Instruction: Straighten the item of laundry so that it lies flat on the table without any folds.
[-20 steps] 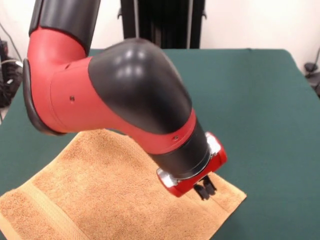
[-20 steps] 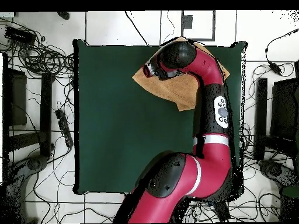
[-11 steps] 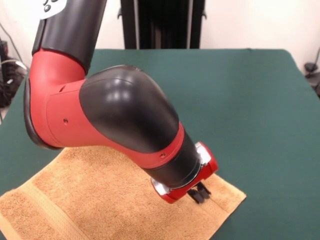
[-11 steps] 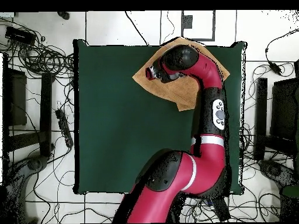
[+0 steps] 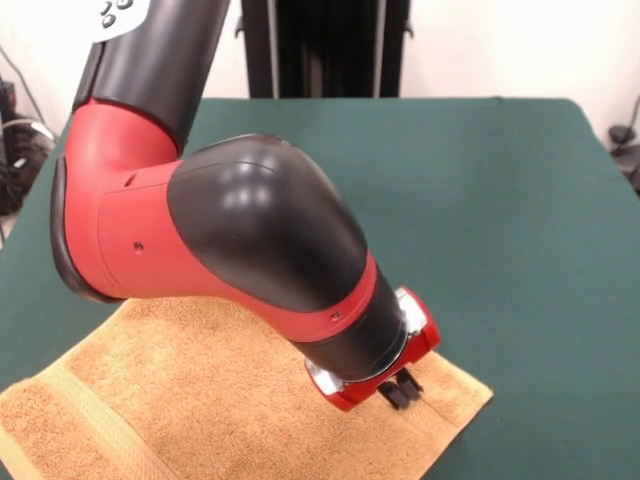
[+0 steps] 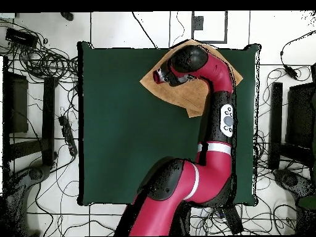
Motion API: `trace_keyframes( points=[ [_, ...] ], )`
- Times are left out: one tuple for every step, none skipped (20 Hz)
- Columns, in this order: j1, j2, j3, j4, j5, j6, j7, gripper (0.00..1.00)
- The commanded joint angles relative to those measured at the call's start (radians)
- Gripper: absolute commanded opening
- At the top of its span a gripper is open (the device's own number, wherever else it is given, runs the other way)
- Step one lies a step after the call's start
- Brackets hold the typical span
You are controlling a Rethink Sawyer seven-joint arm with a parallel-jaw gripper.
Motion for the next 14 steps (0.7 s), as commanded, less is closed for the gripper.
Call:
trace_keyframes(
  points=[
    [0.069, 0.145, -0.013, 0.003, -0.162, -0.085, -0.020, 0.00],
    [0.077, 0.152, -0.015, -0.010, -0.177, -0.096, -0.006, 0.00],
    [0.085, 0.160, -0.016, -0.025, -0.192, -0.105, 0.012, 0.00],
    [0.092, 0.167, -0.015, -0.037, -0.204, -0.113, 0.032, 0.00],
    [0.099, 0.174, -0.012, -0.050, -0.215, -0.121, 0.052, 0.00],
    [0.104, 0.180, -0.008, -0.060, -0.225, -0.128, 0.070, 0.00],
    [0.108, 0.187, 0.001, -0.073, -0.237, -0.131, 0.086, 0.00],
    [0.110, 0.192, 0.012, -0.080, -0.246, -0.138, 0.100, 0.00],
    [0.111, 0.197, 0.024, -0.085, -0.252, -0.146, 0.111, 0.00],
    [0.112, 0.202, 0.032, -0.091, -0.261, -0.154, 0.120, 0.00],
    [0.112, 0.204, 0.036, -0.093, -0.263, -0.160, 0.125, 0.00],
    [0.112, 0.206, 0.040, -0.095, -0.265, -0.166, 0.131, 0.00],
    [0.112, 0.207, 0.045, -0.096, -0.268, -0.172, 0.136, 0.00],
    [0.110, 0.211, 0.054, -0.095, -0.262, -0.186, 0.143, 0.00]
  ],
)
